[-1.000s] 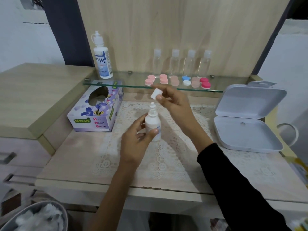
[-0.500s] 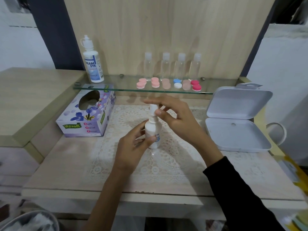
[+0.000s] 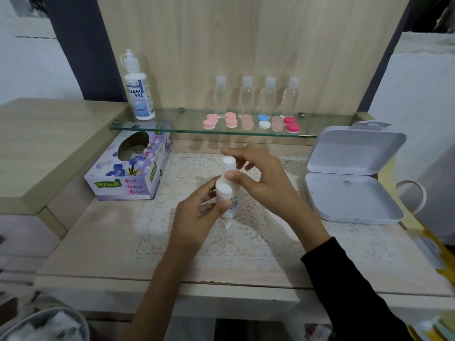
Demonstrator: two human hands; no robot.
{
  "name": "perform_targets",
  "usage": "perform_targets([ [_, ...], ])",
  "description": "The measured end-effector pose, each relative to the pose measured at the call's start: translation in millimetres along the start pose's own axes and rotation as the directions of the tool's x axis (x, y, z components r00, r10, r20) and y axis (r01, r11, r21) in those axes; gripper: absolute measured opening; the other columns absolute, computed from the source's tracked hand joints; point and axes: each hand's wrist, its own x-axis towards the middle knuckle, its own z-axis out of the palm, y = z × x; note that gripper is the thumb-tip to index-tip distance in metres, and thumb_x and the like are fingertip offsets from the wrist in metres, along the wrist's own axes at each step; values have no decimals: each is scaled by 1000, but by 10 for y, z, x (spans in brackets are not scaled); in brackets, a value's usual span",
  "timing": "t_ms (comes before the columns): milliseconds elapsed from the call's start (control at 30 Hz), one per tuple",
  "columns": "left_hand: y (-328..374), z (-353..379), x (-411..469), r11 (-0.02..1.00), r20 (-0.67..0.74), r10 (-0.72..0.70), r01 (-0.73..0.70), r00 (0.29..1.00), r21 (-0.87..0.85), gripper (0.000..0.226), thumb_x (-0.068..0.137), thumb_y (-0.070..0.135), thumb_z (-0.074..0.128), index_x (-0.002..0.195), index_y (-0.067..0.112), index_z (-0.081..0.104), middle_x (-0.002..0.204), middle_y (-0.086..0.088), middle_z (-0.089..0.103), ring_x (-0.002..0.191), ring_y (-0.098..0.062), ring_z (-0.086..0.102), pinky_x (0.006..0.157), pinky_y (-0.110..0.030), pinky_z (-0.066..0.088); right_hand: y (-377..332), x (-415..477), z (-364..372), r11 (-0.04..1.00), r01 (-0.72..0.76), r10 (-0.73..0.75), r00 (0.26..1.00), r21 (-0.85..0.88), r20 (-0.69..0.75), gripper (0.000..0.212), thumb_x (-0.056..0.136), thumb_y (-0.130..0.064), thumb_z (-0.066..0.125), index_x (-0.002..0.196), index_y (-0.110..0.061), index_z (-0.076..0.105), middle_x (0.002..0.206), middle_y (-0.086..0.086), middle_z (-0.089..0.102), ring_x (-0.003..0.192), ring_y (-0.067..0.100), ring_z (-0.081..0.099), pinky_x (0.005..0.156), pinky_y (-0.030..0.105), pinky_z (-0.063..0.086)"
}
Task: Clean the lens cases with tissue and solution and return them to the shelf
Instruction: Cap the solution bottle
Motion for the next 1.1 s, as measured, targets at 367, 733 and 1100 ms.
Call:
perform_targets([
  [367, -10, -3, 2, 1000, -18, -9, 9, 1000, 8, 42, 84, 16, 69, 116, 40, 58, 109, 22, 67, 106, 1, 60, 83, -17, 50, -45, -62, 78, 943, -240, 229, 971, 229, 74, 45, 82, -48, 62, 121, -24, 63, 123, -11, 56, 117, 5, 52, 97, 31, 44],
  [733, -23, 1, 0, 1000, -30, -12, 12, 999, -7, 40, 85, 16, 67, 119, 35, 57, 106, 24, 67, 104, 2, 61, 80, -14, 49, -55, -17, 159, 903, -309, 345, 936, 297, -73, 27, 72, -27, 83, 89, -14, 67, 106, -7, 67, 102, 6, 61, 86, 28, 45],
  [1100, -24, 0, -15, 999, -98, 18, -14, 995, 41, 47, 78, 17, 72, 112, 44, 54, 103, 36, 62, 102, 9, 57, 77, -11, 48, 198, -490, 40, 915, -350, 367, 929, -200, 53, 47, 99, -41, 47, 142, -22, 46, 144, -5, 47, 132, 7, 40, 104, 23, 30],
])
